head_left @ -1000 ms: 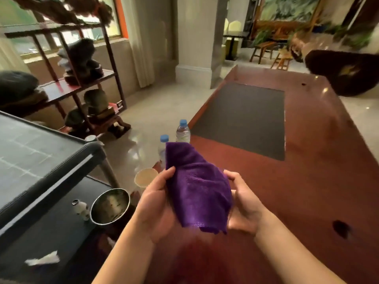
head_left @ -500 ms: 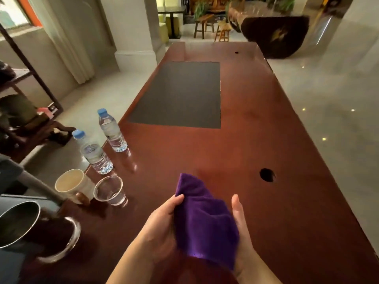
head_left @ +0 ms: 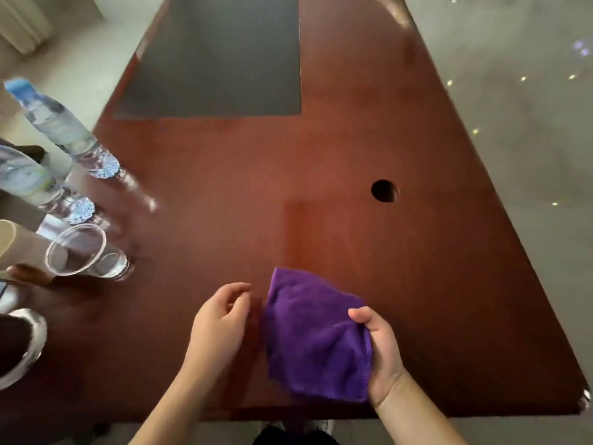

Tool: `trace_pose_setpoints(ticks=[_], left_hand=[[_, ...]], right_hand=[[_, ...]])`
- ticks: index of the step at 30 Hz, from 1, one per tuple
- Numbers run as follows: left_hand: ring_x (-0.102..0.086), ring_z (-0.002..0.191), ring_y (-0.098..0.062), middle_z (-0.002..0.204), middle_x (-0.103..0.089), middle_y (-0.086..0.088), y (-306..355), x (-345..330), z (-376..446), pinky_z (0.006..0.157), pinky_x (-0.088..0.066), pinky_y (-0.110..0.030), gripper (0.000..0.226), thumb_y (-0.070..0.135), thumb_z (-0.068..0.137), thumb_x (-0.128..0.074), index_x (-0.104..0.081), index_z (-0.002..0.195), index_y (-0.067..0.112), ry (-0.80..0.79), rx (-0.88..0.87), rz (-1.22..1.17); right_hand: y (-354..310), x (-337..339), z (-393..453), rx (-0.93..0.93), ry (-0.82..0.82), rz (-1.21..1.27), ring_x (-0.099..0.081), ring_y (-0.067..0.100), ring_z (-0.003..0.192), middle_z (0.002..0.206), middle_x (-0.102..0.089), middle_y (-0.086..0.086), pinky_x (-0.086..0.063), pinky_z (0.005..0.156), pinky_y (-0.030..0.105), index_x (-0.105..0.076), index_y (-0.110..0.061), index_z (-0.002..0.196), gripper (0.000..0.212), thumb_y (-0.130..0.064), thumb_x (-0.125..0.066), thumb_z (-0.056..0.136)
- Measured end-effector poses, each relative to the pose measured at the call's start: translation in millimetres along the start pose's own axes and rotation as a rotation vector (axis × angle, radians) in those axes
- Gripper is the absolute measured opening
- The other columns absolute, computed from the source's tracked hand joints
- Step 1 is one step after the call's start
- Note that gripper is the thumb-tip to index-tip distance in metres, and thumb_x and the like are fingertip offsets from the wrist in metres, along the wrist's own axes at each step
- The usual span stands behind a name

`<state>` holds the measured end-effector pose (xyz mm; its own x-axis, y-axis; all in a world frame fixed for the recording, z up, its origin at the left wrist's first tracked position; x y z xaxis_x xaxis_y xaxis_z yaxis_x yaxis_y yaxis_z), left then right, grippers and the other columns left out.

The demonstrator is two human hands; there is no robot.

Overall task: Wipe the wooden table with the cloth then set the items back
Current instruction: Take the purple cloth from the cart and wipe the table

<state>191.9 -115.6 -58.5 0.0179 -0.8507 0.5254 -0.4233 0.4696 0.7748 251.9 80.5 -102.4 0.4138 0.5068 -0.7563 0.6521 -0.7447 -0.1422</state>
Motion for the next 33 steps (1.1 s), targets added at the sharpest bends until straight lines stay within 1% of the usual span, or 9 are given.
trace_pose_setpoints(ticks=[3,7,12,21,25,28,29,31,33], left_hand=[[-0.058,0.121,-0.029,0.123,-0.067,-0.009,8,-2,9,0.102,-0.043,-0.040,0.027,0.016,0.090,-0.065,-0.069,0.116,0.013,0.153,-0.284,0.412],[-0.014,0.150,-0.034,0.160,-0.029,-0.014,-24,-19,23,0.117,-0.012,-0.056,0.060,0.049,0.094,-0.055,-0.044,0.147,0.023,0.128,-0.214,0.745],[-0.012,0.151,-0.033,0.162,-0.022,-0.015,-40,-28,26,0.117,-0.008,-0.059,0.075,0.064,0.089,-0.028,-0.035,0.152,0.025,0.127,-0.212,0.824],[-0.016,0.150,-0.031,0.161,-0.026,-0.013,-46,-31,27,0.117,-0.012,-0.059,0.075,0.065,0.089,-0.027,-0.035,0.152,0.025,0.126,-0.201,0.906],[-0.018,0.150,-0.031,0.160,-0.028,-0.014,-46,-31,27,0.117,-0.013,-0.059,0.075,0.065,0.089,-0.029,-0.037,0.151,0.024,0.132,-0.208,0.915],[-0.018,0.150,-0.031,0.160,-0.027,-0.013,-46,-30,28,0.117,-0.013,-0.059,0.075,0.066,0.089,-0.029,-0.037,0.151,0.025,0.135,-0.209,0.916],[-0.018,0.150,-0.031,0.160,-0.027,-0.013,-46,-30,28,0.117,-0.012,-0.059,0.075,0.066,0.089,-0.030,-0.037,0.151,0.026,0.140,-0.211,0.914],[-0.018,0.150,-0.031,0.160,-0.027,-0.013,-46,-29,28,0.117,-0.012,-0.059,0.075,0.066,0.088,-0.030,-0.037,0.151,0.026,0.148,-0.213,0.908],[-0.020,0.149,-0.032,0.160,-0.029,-0.014,-46,-29,28,0.117,-0.013,-0.059,0.075,0.066,0.088,-0.031,-0.039,0.150,0.025,0.160,-0.222,0.904]], right_hand=[[-10,16,-1,0.029,-0.002,0.072,-0.065,0.043,0.107,0.125,-0.064,0.023,-0.052,0.089,0.055,-0.068,0.002,0.118,0.069,-0.009,-0.083,0.052],[-20,28,-1,0.074,0.010,0.106,-0.069,0.040,0.100,0.116,-0.069,0.021,-0.057,0.079,0.051,-0.074,0.001,0.106,0.061,-0.009,-0.085,0.047],[-25,41,1,0.104,0.077,0.104,-0.068,0.040,0.101,0.120,-0.068,0.021,-0.055,0.083,0.053,-0.074,0.000,0.109,0.067,-0.009,-0.087,0.044],[-106,47,-34,0.389,0.240,0.014,-0.068,0.044,0.101,0.118,-0.069,0.020,-0.054,0.078,0.061,-0.074,-0.004,0.109,0.080,-0.014,-0.084,0.031],[-175,50,-58,0.633,0.397,-0.111,-0.066,0.036,0.108,0.120,-0.069,0.014,-0.043,0.100,0.056,-0.068,-0.008,0.119,0.064,-0.013,-0.066,0.055],[-222,34,-73,0.865,0.648,-0.614,-0.069,0.010,0.082,0.085,-0.073,-0.010,-0.043,0.091,0.039,-0.074,-0.021,0.088,0.026,-0.013,-0.061,0.067],[-228,23,-68,0.864,0.750,-0.896,-0.066,0.009,0.083,0.086,-0.071,-0.011,-0.040,0.089,0.034,-0.071,-0.020,0.092,0.027,-0.021,-0.061,0.067],[-221,8,-35,0.799,0.786,-1.406,-0.055,0.018,0.114,0.122,-0.063,0.001,-0.034,0.099,0.029,-0.059,-0.016,0.126,0.057,-0.030,-0.061,0.071],[-190,-2,11,0.647,0.752,-1.956,-0.025,0.029,0.144,0.157,-0.030,0.012,-0.015,0.119,0.045,-0.037,-0.015,0.147,0.077,-0.049,-0.055,0.080]])
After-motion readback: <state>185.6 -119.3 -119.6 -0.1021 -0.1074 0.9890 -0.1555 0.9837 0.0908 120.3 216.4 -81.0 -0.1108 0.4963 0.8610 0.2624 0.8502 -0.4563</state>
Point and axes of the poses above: each hand's wrist, its own z-axis towards the middle knuckle, its own x-axis out of the back of the hand, y = z × x, the point moved 10 cm from there along z, towards the middle knuckle
